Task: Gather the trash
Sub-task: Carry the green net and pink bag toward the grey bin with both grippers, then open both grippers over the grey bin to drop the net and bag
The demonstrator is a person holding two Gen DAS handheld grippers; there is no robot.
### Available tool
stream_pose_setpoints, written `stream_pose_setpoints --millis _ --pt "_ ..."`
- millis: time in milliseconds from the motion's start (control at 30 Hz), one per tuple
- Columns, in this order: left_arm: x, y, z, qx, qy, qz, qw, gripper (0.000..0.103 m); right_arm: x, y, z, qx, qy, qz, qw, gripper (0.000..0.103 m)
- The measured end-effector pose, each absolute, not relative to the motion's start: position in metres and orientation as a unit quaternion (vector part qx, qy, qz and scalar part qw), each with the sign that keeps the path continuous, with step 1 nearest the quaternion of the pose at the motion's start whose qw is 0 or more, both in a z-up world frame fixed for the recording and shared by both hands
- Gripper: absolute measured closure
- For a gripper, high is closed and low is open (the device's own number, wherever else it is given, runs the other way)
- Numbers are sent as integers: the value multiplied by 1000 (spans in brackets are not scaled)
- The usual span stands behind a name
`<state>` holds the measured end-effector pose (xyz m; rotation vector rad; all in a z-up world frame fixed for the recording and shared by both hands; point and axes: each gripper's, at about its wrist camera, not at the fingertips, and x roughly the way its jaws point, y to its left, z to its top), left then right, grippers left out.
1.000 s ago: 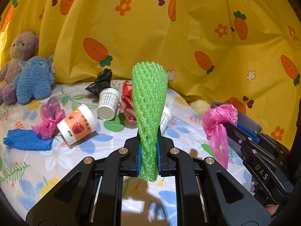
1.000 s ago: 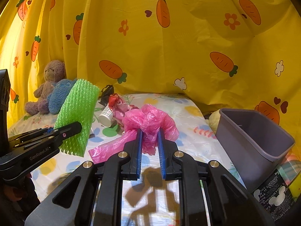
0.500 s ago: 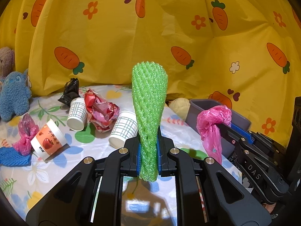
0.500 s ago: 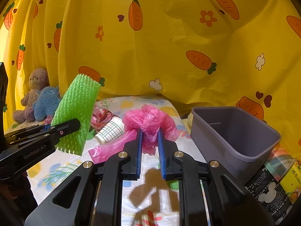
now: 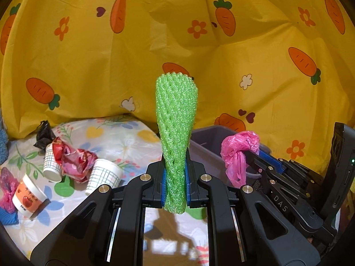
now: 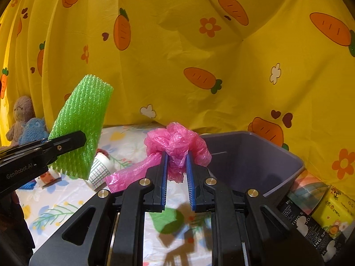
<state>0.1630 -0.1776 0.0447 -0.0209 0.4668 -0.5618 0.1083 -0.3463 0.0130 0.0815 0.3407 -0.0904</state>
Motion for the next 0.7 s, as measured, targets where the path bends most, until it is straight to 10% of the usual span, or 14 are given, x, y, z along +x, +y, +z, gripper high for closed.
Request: stream_pose_setpoints --millis 700 --pt "258 -291 20 -62 301 -436 846 92 138 -429 1 76 186 -161 966 85"
